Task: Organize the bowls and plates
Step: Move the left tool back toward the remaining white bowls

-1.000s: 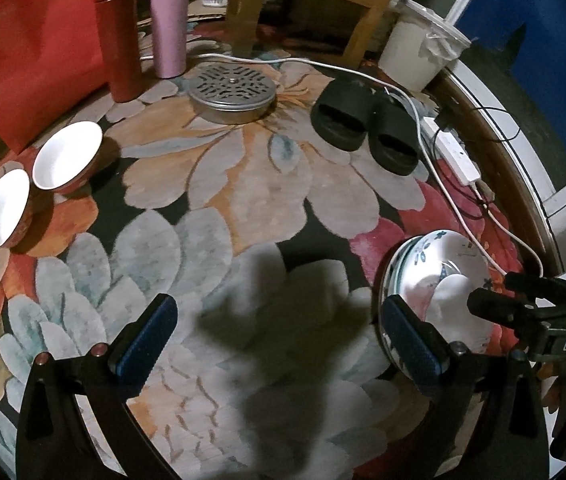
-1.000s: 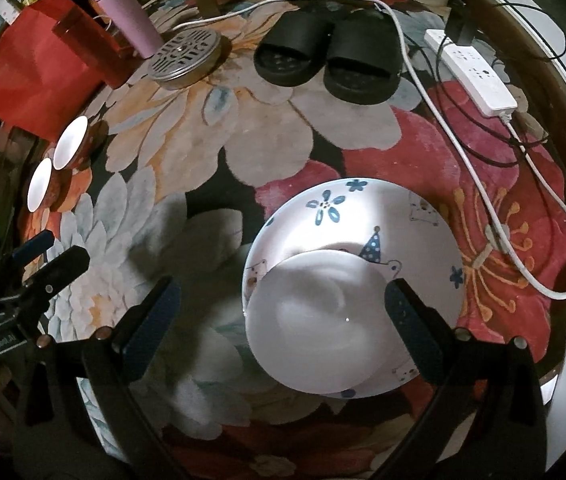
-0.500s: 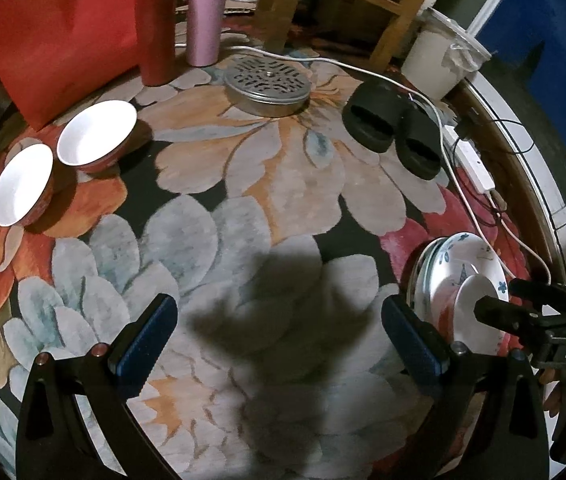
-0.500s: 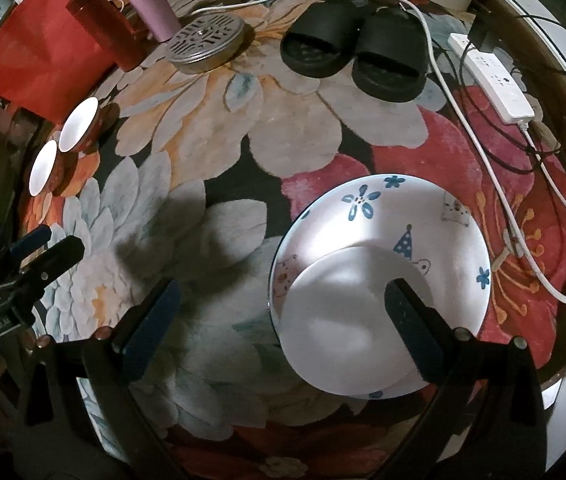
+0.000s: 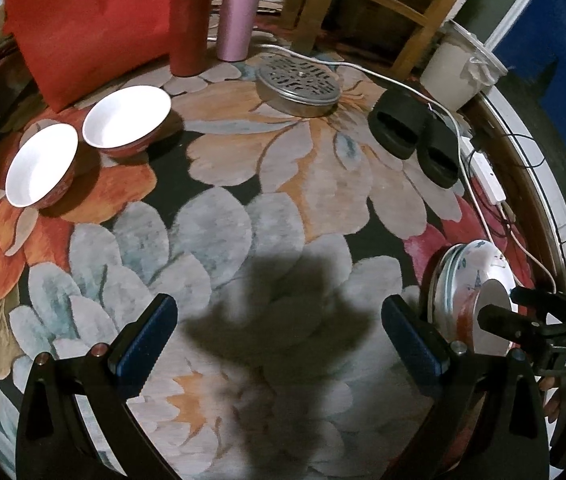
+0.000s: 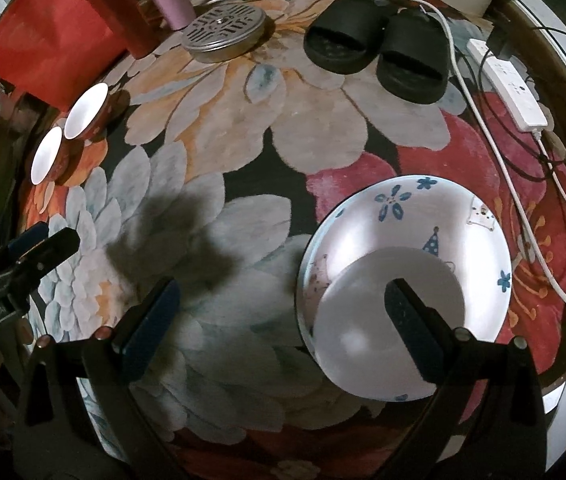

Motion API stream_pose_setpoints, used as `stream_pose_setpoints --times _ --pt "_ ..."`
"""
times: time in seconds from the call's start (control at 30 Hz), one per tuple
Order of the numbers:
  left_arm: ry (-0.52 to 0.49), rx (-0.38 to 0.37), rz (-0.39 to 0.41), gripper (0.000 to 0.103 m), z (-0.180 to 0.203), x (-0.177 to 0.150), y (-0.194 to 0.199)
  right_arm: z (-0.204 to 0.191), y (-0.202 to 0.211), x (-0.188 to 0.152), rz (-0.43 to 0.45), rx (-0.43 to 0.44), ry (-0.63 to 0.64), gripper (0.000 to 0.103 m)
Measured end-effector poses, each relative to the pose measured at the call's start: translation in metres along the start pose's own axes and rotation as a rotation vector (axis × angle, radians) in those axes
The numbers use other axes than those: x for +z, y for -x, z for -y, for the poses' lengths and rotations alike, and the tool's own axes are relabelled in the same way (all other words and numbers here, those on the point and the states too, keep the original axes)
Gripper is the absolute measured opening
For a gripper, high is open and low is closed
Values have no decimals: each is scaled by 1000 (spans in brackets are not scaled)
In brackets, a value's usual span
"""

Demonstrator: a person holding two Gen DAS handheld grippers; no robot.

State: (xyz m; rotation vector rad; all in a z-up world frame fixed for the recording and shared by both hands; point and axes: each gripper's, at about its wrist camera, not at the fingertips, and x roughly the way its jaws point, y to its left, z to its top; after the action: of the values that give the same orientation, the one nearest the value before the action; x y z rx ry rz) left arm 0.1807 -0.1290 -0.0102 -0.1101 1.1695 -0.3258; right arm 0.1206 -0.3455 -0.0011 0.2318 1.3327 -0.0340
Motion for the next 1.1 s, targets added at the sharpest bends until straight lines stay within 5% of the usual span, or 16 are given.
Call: stream_pose_setpoints --times 1.1 --pt "252 70 36 102 -138 -9 -12 -99 -50 19 -49 27 174 103"
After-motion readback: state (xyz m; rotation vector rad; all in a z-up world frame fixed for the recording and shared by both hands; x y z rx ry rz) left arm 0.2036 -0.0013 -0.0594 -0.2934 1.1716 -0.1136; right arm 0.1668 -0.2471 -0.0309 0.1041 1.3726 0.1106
